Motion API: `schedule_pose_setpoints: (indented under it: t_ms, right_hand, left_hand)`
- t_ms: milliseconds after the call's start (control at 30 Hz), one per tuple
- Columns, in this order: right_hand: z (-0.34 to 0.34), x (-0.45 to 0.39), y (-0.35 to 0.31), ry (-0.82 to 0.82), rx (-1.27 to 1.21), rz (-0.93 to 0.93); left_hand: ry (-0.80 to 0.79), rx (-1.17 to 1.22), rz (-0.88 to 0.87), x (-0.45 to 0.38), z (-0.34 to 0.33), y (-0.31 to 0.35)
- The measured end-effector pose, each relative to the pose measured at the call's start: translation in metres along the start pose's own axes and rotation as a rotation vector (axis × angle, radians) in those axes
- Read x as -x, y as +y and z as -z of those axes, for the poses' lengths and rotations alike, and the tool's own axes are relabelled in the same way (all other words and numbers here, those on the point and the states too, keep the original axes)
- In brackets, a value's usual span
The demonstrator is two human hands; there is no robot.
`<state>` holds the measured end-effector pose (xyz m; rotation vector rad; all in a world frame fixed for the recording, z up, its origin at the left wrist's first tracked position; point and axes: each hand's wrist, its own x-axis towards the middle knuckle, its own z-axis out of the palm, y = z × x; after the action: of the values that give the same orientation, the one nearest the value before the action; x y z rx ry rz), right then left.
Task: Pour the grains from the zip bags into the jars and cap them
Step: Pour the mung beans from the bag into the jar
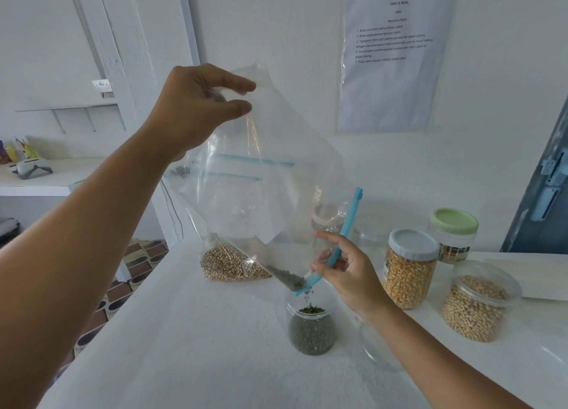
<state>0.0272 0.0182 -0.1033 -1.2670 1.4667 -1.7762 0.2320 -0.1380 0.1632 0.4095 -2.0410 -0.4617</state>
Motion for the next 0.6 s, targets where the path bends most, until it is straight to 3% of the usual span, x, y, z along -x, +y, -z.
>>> schedule_pose_setpoints:
  t_ms: [600]
  right_hand:
    - [-0.0032, 0.0, 0.0021, 0.017, -0.001, 0.0]
  left_hand:
    - [-0.01, 0.0, -0.01, -0.0013, -0.0026, 0.0012]
